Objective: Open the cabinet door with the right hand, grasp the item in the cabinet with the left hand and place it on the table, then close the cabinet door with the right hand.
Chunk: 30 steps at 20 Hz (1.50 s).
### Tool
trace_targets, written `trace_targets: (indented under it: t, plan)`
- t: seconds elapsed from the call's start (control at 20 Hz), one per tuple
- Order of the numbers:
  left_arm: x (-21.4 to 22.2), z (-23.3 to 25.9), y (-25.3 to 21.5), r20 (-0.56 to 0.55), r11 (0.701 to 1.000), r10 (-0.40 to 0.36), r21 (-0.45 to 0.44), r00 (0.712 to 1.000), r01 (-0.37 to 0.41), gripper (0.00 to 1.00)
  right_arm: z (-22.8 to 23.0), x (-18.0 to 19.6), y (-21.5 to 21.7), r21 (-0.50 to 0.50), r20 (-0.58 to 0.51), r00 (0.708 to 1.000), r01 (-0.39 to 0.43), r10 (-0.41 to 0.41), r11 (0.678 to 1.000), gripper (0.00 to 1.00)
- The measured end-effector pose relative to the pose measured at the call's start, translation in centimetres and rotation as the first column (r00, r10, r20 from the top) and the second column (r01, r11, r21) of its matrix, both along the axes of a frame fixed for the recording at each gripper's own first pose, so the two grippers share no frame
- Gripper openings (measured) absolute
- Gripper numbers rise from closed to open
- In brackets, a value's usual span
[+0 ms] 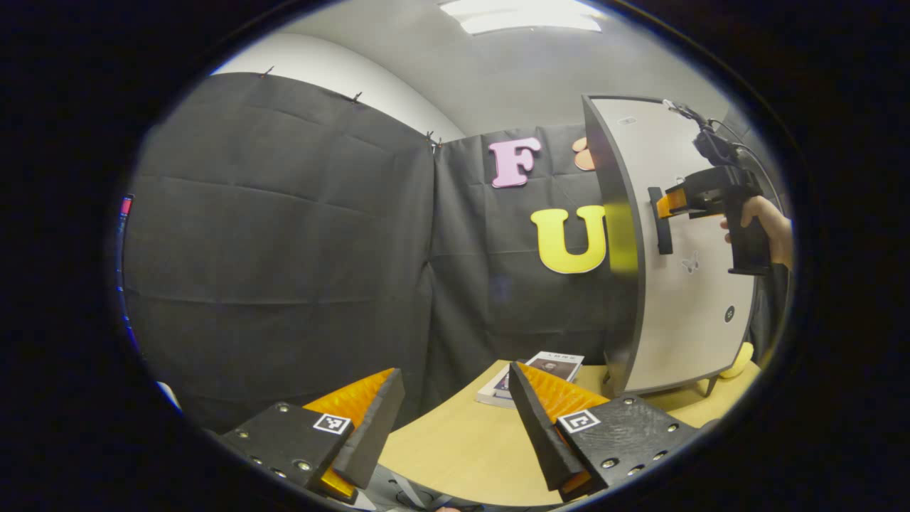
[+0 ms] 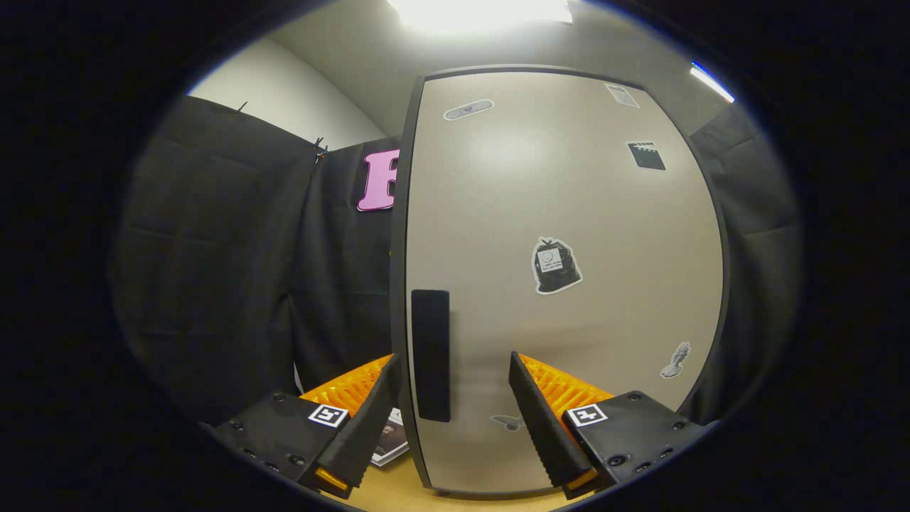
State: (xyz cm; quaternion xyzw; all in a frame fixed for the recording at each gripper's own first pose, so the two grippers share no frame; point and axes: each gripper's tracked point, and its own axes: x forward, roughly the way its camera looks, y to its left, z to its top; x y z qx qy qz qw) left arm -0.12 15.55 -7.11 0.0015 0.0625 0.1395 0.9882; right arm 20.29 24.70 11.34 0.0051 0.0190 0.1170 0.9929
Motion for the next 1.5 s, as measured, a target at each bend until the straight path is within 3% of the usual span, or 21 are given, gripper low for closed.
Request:
trace_targets:
  t: [0.2,0.25,0.3,0.4,0.55,0.6,0.65,0.75,0.8,0.95,1.5]
  plan:
    - [-0.2,-0.5,1.4,-0.008,1.0,0.019,-0.012,1.0,-0.02,0.89,-0.6,1.6,1.4,-0.028,-0.014,1.0,0.015,-0.015,1.0,0.95]
    - [-0.3,-0.6,1.9,-0.007,1.0,0.028,-0.013,1.0,-0.029,0.89,-0.8,1.9,1.7,-0.032,-0.021,1.0,0.017,-0.017,0.999,0.81]
    - [-0.4,-0.6,2.3,-0.003,0.999,0.037,-0.014,0.999,-0.037,0.9,-1.1,2.1,2.1,-0.037,-0.037,0.999,0.016,-0.017,0.999,0.77]
    - [-0.5,-0.4,3.1,0.007,0.998,0.051,-0.021,0.999,-0.051,0.9,-1.7,3.0,2.4,-0.048,-0.06,0.998,0.019,-0.022,0.999,0.8]
    - [-0.4,-0.8,3.8,0.001,0.997,0.064,-0.031,0.998,-0.063,0.9,-2.1,3.9,2.0,-0.055,-0.073,0.996,0.056,-0.06,0.997,0.44]
    - [-0.5,-0.8,4.0,0.002,0.997,0.069,-0.029,0.998,-0.069,0.9,-2.0,3.7,2.1,-0.034,-0.077,0.995,0.063,-0.066,0.997,0.43]
    - [-0.5,-0.6,4.2,0.006,0.997,0.072,-0.027,0.997,-0.072,0.9,-2.2,3.9,2.2,-0.034,-0.086,0.994,0.064,-0.067,0.997,0.34]
    - [-0.5,-0.3,4.3,0.014,0.997,0.07,-0.025,0.997,-0.07,0.9,-2.1,3.6,2.0,-0.032,-0.095,0.992,0.076,-0.078,0.997,0.29]
    - [-0.5,-0.1,4.3,0.02,0.998,0.065,-0.025,0.998,-0.065,0.9,-2.1,3.7,2.0,-0.04,-0.096,0.993,0.069,-0.072,0.997,0.17]
    - [-0.3,0.3,4.0,0.03,0.998,0.052,-0.028,0.998,-0.051,0.9,-2.0,3.3,2.0,-0.031,-0.11,0.993,0.036,-0.04,0.999,0.08]
    - [0.9,1.4,-0.6,0.059,0.997,-0.063,-0.036,0.996,0.066,0.9,-0.6,-1.8,1.6,0.006,-0.145,0.986,-0.082,0.082,0.997,0.11]
